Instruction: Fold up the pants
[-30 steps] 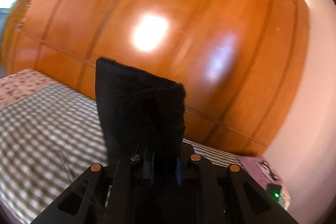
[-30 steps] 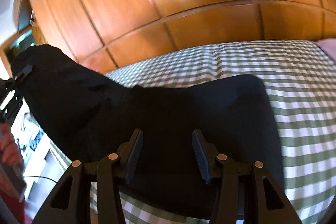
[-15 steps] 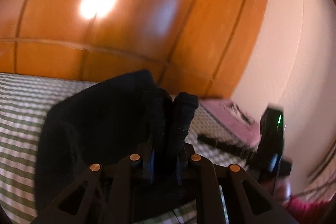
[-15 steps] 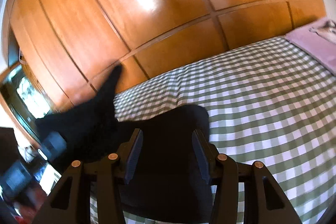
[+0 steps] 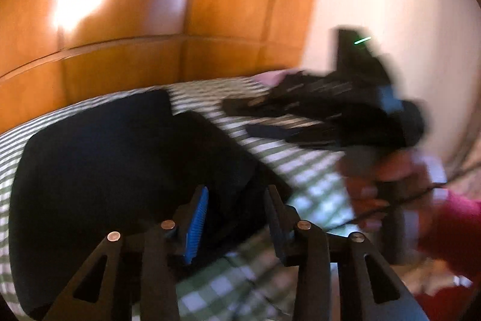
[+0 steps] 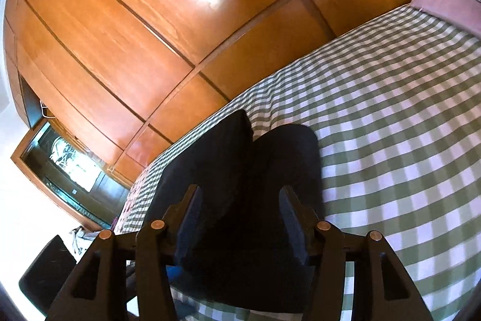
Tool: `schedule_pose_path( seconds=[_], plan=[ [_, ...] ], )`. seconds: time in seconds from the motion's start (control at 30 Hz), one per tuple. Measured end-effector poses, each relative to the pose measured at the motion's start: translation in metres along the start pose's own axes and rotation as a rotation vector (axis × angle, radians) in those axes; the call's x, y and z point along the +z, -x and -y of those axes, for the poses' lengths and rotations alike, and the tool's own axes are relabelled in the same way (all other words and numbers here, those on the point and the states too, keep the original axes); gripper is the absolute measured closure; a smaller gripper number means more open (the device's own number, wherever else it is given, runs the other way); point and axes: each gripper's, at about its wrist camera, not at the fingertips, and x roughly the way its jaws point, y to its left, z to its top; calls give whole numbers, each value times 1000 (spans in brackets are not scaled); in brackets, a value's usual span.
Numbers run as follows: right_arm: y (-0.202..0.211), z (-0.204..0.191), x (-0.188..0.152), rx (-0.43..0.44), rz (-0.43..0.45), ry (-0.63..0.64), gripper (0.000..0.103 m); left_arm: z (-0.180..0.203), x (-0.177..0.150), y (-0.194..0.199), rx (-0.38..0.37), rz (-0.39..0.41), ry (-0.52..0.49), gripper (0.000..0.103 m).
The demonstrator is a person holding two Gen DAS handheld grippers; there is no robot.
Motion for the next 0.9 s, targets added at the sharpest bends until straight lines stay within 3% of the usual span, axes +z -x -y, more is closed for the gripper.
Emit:
schedule_pose_path(
  seconds=[0.07,0.17,0.23,0.3,0.37,0.47,0.53,0.57,0.63,0.73,0.83,0.9],
  plan=[
    [-6,-2,1,8,-15,5,46,-4,5,23,-46,49,-2,63],
    [-17,-6,0,13,-43,13,46,-20,9,47,30,120,26,63],
    [-27,-7,-1,17,-69,13,46,-36,9,60,116,158,65,63],
    [-36,-9,-3,24,-94,8,46,-64,9,68,252,172,144,63],
    [-43,-11,-4,27,-115,2,46,-89,3,73,412,151,225,63],
    [-51,-15,-8,-15,-111,9,44,-124,-10,70,518,98,345,63],
    [-55,-20,-10,-37,-114,27,48,-144,-23,55,523,20,411,61],
    [-57,-24,-12,-50,-121,53,66,-150,-26,46,510,-8,439,58],
    [-64,-35,-15,-91,-153,136,85,-152,-36,43,501,13,485,58],
    [-59,-40,-16,-100,-145,164,91,-141,-37,49,473,45,518,58],
    [-37,-48,-4,-65,-87,160,91,-125,-22,47,469,36,451,58],
    [-17,-56,4,-98,-44,202,91,-117,-17,43,456,31,420,56]
  ],
)
